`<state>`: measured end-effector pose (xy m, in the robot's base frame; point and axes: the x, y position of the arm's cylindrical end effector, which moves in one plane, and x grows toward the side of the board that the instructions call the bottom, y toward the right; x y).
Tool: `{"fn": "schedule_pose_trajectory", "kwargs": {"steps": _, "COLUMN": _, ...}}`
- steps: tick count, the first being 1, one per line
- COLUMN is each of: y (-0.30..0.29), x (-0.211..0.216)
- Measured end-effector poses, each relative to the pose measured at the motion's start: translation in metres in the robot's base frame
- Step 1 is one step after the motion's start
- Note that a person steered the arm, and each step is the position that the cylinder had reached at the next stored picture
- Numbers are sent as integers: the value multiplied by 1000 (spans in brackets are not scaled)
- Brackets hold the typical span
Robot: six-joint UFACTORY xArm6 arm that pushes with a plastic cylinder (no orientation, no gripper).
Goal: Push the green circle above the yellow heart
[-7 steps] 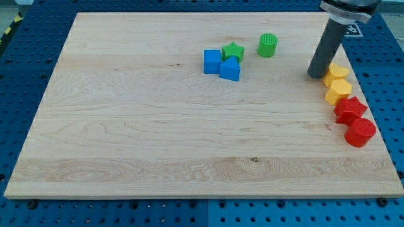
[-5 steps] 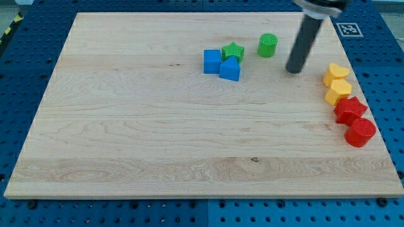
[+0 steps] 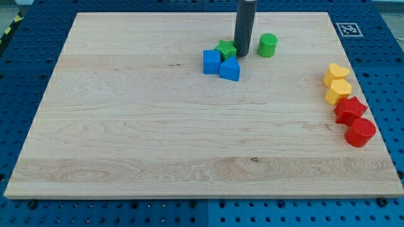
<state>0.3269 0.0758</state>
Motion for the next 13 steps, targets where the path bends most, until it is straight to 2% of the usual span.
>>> {"fn": "schedule_pose_trajectory", "kwargs": {"steps": 1, "y": 0, "x": -34}}
{"fn": "schedule_pose_trajectory", "kwargs": {"steps": 2, "y": 0, "x": -45}}
{"fn": "schedule_pose_trajectory", "kwargs": {"steps": 7, "y": 42, "x": -32}}
{"fn": "schedule_pose_trajectory", "kwargs": {"steps": 9, "y": 41, "x": -10}}
{"fn": "schedule_pose_trajectory", "kwargs": {"steps": 13, "y": 81, "x": -23}}
